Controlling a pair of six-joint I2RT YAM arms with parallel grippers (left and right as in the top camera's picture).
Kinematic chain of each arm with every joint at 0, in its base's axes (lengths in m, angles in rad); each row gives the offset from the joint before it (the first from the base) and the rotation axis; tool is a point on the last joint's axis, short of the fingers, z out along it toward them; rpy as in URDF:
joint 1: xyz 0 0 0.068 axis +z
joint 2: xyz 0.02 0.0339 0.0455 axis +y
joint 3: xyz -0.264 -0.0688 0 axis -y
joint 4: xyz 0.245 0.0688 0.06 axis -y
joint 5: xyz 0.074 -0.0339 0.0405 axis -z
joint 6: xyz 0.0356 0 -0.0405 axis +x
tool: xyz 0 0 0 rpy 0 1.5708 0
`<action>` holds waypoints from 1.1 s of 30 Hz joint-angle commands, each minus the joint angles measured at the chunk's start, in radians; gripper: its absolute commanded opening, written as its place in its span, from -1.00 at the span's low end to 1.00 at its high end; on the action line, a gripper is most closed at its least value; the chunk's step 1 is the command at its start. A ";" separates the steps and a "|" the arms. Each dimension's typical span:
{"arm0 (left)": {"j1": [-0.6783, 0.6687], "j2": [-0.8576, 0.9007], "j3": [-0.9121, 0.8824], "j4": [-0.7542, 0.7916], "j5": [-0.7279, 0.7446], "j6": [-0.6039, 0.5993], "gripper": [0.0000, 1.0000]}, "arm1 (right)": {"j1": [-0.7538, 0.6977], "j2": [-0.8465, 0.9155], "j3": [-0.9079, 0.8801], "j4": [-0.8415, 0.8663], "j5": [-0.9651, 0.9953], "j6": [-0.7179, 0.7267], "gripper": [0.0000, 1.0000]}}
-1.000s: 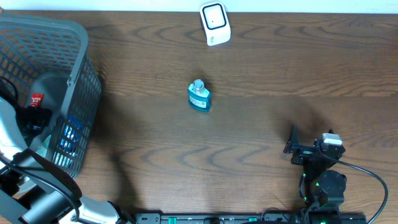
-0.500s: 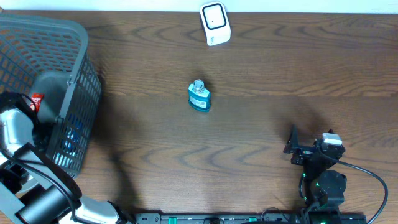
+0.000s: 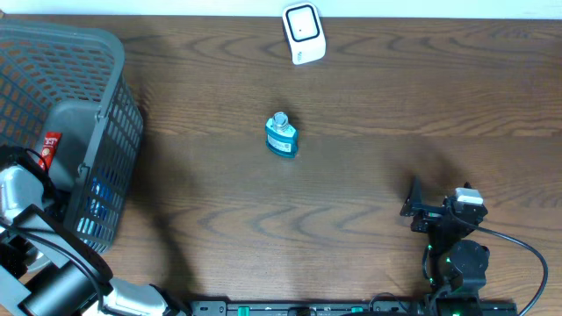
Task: Scan the item barcode
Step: 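Return the left gripper to the basket and grasp the mint-green wipes pack, then carry the wipes pack to the scanner and hold it beneath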
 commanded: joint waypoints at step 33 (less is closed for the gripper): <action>-1.028 -0.328 0.859 -0.204 0.238 -0.077 -0.33 | 0.009 -0.002 -0.002 -0.004 0.004 -0.012 0.99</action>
